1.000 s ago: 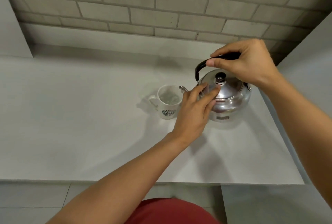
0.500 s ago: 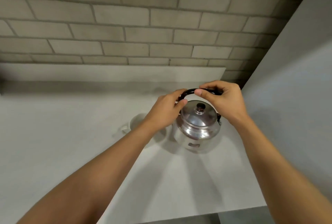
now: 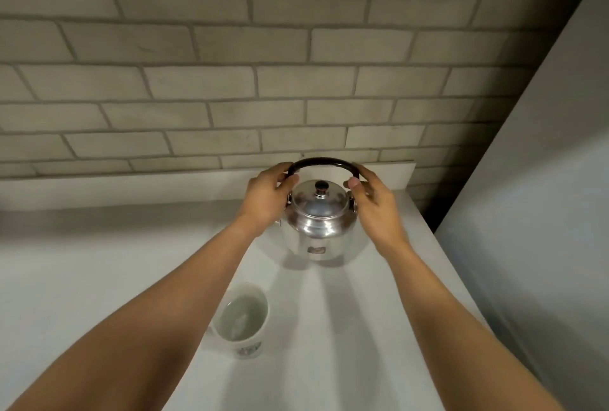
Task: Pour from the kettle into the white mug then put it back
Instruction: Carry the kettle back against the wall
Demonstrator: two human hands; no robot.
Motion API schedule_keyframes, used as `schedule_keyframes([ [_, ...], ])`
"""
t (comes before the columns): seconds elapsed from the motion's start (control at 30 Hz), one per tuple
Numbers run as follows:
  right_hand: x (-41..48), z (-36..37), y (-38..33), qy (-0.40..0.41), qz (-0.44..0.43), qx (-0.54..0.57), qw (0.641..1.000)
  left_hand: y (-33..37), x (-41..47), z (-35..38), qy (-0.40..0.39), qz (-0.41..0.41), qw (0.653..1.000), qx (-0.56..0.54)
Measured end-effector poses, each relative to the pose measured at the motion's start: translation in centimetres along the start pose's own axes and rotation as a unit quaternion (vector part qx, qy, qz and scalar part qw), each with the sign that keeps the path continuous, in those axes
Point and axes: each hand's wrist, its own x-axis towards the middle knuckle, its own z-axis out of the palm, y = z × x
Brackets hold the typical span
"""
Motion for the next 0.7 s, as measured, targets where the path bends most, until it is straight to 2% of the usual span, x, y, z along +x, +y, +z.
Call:
schedule_keyframes([
  [0.37, 5.5, 5.1, 5.5, -0.007, 0.049, 0.048, 0.998, -5.9, 6.0, 0.7, -0.014, -0.037, 0.998, -0.047],
  [0.7, 7.0, 6.0, 7.7, -0.004, 0.044, 0.048, 0.998, -8.5, 7.6, 2.1, -0.047, -0.036, 0.997, -0.056],
])
